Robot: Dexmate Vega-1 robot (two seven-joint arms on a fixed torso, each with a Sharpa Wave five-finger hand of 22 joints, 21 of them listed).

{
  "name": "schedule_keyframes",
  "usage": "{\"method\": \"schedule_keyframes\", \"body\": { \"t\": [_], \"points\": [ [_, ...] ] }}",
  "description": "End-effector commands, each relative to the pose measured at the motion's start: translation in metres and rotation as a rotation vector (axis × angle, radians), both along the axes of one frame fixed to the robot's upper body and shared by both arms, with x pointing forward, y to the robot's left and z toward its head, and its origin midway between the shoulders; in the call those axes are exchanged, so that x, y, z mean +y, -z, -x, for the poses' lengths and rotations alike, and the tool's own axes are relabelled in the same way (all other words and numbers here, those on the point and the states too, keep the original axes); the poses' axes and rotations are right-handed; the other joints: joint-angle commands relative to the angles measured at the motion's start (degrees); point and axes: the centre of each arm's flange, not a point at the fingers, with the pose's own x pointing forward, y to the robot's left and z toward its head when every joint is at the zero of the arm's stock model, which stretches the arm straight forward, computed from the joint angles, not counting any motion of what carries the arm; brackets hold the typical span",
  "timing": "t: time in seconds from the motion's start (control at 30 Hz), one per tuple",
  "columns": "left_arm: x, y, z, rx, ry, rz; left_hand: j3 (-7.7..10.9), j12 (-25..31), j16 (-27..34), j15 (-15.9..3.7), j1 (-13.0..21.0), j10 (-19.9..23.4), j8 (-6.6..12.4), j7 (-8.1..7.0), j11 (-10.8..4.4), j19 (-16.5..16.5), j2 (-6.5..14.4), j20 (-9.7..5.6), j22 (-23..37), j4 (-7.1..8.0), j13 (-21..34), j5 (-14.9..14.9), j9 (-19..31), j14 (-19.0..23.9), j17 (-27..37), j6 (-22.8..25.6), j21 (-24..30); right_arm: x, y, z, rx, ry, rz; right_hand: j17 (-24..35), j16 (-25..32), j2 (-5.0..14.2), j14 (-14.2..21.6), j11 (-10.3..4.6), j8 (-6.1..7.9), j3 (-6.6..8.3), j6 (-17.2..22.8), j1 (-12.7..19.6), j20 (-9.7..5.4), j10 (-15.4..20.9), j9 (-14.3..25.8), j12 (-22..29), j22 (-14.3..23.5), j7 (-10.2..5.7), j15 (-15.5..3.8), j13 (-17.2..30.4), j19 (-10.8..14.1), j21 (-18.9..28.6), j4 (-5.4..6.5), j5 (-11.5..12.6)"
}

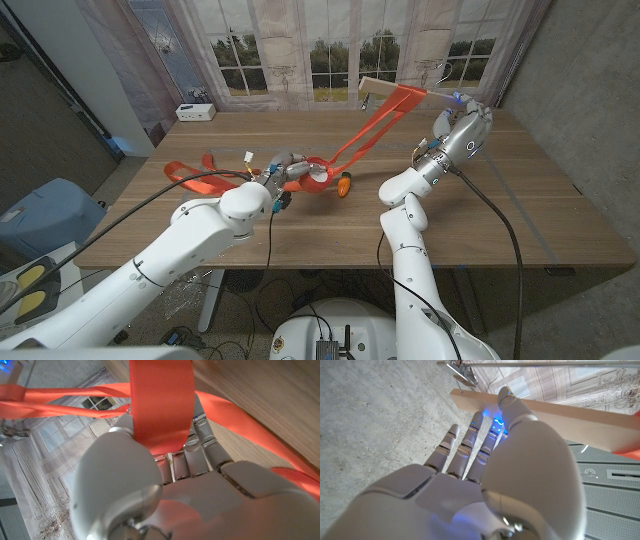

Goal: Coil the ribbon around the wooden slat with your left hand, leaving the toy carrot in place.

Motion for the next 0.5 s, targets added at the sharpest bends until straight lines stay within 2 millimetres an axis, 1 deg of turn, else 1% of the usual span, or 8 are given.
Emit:
{"method": "schedule_keyframes", "body": {
  "t": [0.03, 0.17, 0.33, 0.5],
  "points": [
    [0.042, -0.021, -0.003, -0.061, -0.165, 0.041, 1.17, 0.2, 0.4, -11.39, 3.4, 13.7, 0.21, -0.4, -13.25, 0.2, 3.6, -3.96, 0.2, 0.47, 0.1, 0.3, 0.3, 10.7, 0.3, 5.2, 0.2, 0.005, -0.001, 0.012, -0.099, -0.115, 0.0, 0.4, 0.1, 1.85, 0.2, 4.81, 0.18, 2.96, 4.4, -1.4, -0.07, 6.0, 0.3, 10.5, 0.2, 4.82, -4.17, 5.5, 0.4, 0.2, 2.78, 0.2],
    [0.051, -0.037, -0.005, -0.095, -0.199, 0.041, 1.2, 0.1, 0.4, -11.42, 3.4, 13.8, 0.18, -0.48, -13.23, 0.1, 3.6, -3.94, 0.2, 0.47, 0.1, 0.3, 0.4, 10.7, 0.3, 5.2, 0.3, 0.01, -0.002, 0.017, -0.116, -0.124, 0.029, 0.5, 0.1, 1.86, 0.3, 4.74, 0.15, 2.96, 4.3, -1.4, -0.1, 5.9, 0.4, 10.5, 0.2, 4.65, -4.19, 5.5, 0.4, 0.2, 2.79, 0.1],
    [0.063, -0.066, -0.007, -0.16, -0.236, 0.049, 1.22, 0.1, 0.3, -11.41, 3.4, 13.8, 0.09, -0.45, -13.13, 0.1, 3.6, -3.94, 0.2, 0.48, 0.2, 0.3, 0.4, 10.6, 0.3, 5.2, 0.4, 0.019, -0.001, 0.02, -0.107, -0.142, 0.066, 0.5, 0.1, 1.86, 0.3, 4.73, 0.15, 2.96, 4.3, -1.4, -0.08, 5.9, 0.4, 10.6, 0.2, 4.71, -4.26, 5.5, 0.4, 0.2, 2.8, 0.1],
    [0.072, -0.097, 0.001, -0.243, -0.252, 0.074, 1.22, 0.0, 0.3, -11.4, 3.4, 13.9, 0.04, -0.49, -13.23, 0.0, 3.6, -3.94, 0.2, 0.5, 0.2, 0.3, 0.4, 10.6, 0.3, 5.2, 0.4, 0.026, 0.005, 0.026, -0.095, -0.168, 0.1, 0.6, 0.1, 1.83, 0.2, 4.67, 0.17, 2.96, 4.4, -1.5, -0.02, 5.8, 0.4, 10.6, 0.2, 4.62, -4.21, 5.6, 0.4, 0.2, 2.84, 0.1]
  ]
}}
